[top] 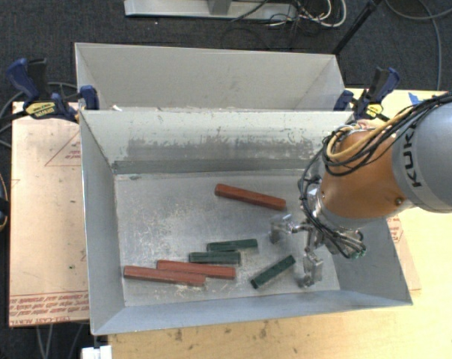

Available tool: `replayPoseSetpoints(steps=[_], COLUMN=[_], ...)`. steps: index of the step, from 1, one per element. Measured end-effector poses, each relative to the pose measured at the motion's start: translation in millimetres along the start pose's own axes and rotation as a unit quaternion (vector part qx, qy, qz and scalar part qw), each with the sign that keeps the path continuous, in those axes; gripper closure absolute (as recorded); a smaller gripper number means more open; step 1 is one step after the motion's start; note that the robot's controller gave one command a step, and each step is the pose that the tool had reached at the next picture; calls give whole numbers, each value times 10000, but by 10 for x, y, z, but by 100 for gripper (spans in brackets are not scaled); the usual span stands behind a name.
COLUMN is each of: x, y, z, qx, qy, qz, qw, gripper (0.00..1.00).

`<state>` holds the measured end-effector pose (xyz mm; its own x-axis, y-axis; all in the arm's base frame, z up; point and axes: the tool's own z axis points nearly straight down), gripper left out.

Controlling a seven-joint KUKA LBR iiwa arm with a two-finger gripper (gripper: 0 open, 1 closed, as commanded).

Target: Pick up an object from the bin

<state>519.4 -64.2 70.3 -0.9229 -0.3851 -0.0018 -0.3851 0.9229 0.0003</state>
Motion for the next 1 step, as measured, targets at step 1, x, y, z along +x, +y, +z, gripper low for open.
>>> replayPoseSetpoints(steps=[1], x=[-1], y=[-1], z=[0], qx=[1], qy=[-1], qz=[0], qw=[10000], gripper=[100])
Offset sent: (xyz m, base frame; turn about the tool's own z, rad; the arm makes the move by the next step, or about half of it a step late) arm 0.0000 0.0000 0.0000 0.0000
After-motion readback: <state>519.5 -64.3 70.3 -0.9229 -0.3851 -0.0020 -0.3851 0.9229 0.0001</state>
